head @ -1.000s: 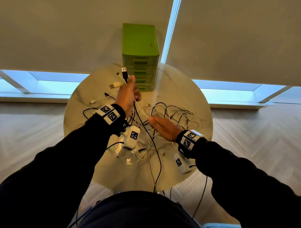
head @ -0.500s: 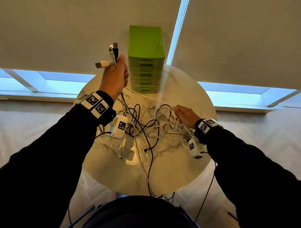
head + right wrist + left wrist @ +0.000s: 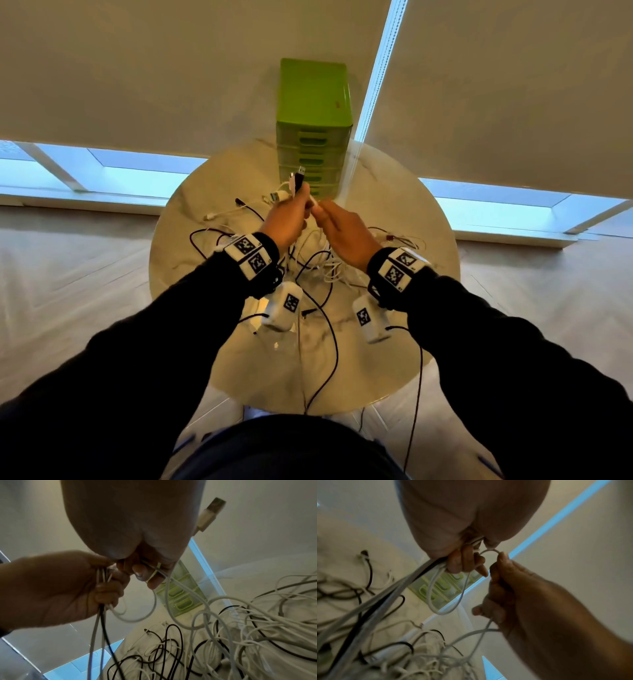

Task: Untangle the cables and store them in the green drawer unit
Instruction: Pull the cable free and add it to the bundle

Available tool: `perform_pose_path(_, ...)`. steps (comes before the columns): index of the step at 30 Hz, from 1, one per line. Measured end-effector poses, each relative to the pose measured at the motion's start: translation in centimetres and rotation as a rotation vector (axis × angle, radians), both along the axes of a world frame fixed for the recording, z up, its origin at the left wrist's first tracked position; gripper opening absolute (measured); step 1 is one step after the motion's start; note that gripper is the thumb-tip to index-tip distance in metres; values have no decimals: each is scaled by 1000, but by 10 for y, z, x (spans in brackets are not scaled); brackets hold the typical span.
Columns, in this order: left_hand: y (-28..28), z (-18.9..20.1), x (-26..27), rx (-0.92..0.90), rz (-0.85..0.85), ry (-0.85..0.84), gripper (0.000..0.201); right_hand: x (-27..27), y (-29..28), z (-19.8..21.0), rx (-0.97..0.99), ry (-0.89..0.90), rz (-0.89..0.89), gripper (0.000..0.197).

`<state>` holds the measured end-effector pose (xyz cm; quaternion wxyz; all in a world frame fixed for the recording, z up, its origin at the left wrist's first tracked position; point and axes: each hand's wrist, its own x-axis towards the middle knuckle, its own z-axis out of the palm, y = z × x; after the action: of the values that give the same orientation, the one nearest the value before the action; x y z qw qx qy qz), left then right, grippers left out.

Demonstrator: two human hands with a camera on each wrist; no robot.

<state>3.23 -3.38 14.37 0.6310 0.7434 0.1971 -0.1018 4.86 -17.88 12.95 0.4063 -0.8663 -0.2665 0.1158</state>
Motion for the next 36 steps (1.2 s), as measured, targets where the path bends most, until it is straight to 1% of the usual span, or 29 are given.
perform_pose_path(2,-2,5,3,-126,48,-29,48,-5,2,-4,-5,26,46,22)
perform_pose_path(4,-2,7,4,-146,53,-82,43,-9,0,-8,14,80,57,27)
perform_pose_path(7,2,8,4,-175,74,-133,43,-16,-4,-17,35,161,91,36)
perform_pose_path(10,9,17,3,-238,90,-171,41,-21,-14,-31,-61,173,144,35)
perform_pose_path(15,33,35,10,-175,179,-221,40,-27,-31,-55,-111,150,156,32)
perform_pose_path(19,53,53,18,-165,235,-283,38,-28,-35,-63,-88,152,139,36)
perform_pose_path(22,65,60,19,-151,251,-334,39,-21,-34,-68,-78,131,140,33)
perform_pose_path(25,73,65,16,-134,270,-363,39,-12,-36,-74,-183,62,156,26)
perform_pose_path(27,78,69,15,-128,286,-380,39,-7,-40,-82,-298,63,180,22)
perform_pose_path(28,82,71,14,-122,292,-387,39,-5,-43,-86,-366,73,198,22)
perform_pose_path(30,89,76,14,-114,311,-395,39,-2,-53,-96,-485,52,231,34)
perform_pose_path(31,93,78,14,-113,321,-397,39,0,-59,-98,-514,34,231,39)
perform_pose_path(32,97,80,14,-111,324,-398,39,1,-64,-99,-504,32,211,40)
perform_pose_path(34,100,79,12,-98,317,-397,38,6,-70,-95,-468,-1,155,33)
perform_pose_path(36,98,74,9,-68,296,-389,39,12,-72,-88,-517,-41,130,29)
